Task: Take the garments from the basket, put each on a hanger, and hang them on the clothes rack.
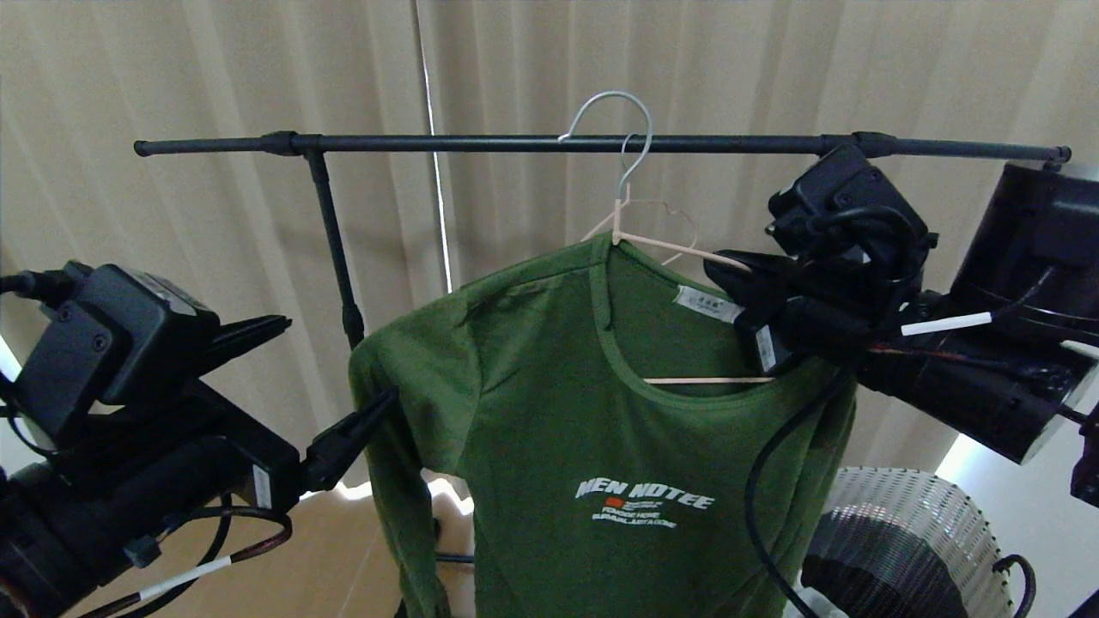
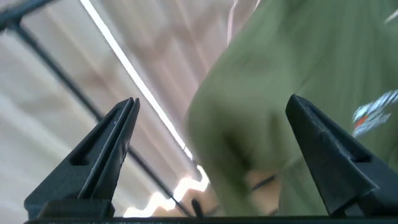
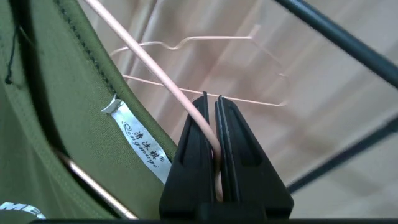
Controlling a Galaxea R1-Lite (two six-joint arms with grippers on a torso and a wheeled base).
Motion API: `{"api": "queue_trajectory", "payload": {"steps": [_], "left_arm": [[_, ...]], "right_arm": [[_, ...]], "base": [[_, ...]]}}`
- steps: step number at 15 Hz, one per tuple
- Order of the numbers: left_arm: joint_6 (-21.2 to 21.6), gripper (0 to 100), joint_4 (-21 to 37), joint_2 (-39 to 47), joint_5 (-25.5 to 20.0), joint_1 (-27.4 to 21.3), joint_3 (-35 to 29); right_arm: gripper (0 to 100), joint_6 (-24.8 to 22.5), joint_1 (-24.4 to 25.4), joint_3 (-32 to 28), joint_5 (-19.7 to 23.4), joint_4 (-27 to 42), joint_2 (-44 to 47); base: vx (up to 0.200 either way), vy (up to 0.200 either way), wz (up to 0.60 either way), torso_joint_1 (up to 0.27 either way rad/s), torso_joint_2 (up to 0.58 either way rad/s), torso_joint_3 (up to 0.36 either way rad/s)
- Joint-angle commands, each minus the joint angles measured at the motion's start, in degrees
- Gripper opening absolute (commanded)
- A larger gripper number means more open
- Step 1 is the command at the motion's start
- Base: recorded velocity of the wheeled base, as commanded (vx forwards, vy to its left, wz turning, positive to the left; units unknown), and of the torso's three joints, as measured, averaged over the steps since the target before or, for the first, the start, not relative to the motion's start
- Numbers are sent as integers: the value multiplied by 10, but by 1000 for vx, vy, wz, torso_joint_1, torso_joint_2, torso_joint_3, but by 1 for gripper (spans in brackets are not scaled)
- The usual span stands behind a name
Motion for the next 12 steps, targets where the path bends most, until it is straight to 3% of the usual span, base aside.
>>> {"api": "queue_trajectory", "payload": {"steps": [1,6,12], "left_arm": [[-4,100,0,-8,-1,14,12],[-4,100,0,6,-26,26,11],[1,100,0,31,-26,80,6]], "right_arm": [[0,0,-2,2,2,-1,-23],[0,1,-1,4,6,-1,-43],[0,1,0,12,6,-1,-51]], "base": [[0,0,0,0,0,0],[0,0,0,0,0,0],[0,0,0,0,0,0]]}}
